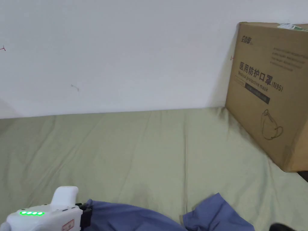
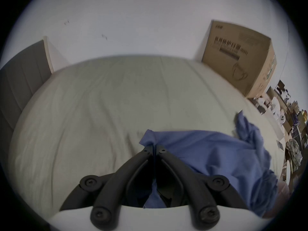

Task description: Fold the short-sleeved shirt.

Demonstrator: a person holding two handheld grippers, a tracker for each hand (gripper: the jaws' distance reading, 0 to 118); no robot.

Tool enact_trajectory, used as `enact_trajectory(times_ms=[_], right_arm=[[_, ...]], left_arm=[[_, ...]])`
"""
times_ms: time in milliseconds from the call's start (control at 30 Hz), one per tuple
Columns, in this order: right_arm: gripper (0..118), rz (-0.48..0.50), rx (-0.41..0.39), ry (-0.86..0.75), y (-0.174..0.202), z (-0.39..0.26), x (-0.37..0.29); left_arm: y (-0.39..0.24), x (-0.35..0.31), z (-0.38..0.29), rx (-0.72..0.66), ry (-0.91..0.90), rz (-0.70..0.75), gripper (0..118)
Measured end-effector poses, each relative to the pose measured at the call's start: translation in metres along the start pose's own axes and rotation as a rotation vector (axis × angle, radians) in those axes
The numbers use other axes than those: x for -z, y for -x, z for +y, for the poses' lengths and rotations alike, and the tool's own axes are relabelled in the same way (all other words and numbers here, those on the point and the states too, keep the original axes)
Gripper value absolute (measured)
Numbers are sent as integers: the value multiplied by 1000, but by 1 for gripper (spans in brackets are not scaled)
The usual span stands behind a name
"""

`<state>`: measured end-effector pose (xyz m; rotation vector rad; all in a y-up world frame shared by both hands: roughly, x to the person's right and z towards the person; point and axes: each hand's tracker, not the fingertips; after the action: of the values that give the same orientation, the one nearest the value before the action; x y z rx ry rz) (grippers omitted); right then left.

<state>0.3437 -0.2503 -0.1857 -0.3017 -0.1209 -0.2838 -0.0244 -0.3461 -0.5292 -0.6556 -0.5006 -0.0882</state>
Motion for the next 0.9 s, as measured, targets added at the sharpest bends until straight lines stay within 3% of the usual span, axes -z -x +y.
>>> enact_trajectory(times_ms=[100,233,267,300,333,367,533,600,633,700,767,800,833,900], right_arm=[[2,22,-2,141,-30,23,56],[3,52,86,467,-73,29,150],[18,41,115,498,-84,27,167],[53,18,152,537,-94,24,189],[104,-21,166,603,-100,20,207],[118,-57,159,624,-106,16,221],[118,-234,129,769,-124,-16,285],[116,-256,95,854,-124,-29,299],[115,-266,37,916,-117,-32,305],[109,-271,-169,885,-92,-37,294],[75,-205,-222,862,-76,-33,283],[47,-167,-229,842,-65,-31,270],[8,-116,-218,854,-60,-28,263],[4,-92,-220,862,-53,-25,249]], left_arm=[[-1,-49,0,-48,-96,-79,2],[-3,-97,-1,-66,-144,-99,2],[-3,-105,-3,-65,-160,-96,2],[-3,-116,-4,-65,-170,-95,2],[-4,-125,-6,-69,-184,-90,2],[-4,-130,-9,-73,-193,-90,2],[-10,-149,-20,-92,-180,-95,2],[-11,-149,-24,-81,-165,-87,2],[-11,-148,-25,-79,-156,-79,2],[-9,-146,-28,-89,-131,-72,2],[-8,-145,-31,-94,-112,-60,2],[-7,-145,-33,-99,-105,-50,2],[-7,-145,-34,-110,-99,-46,2],[-5,-148,-36,-138,-90,-46,2]])
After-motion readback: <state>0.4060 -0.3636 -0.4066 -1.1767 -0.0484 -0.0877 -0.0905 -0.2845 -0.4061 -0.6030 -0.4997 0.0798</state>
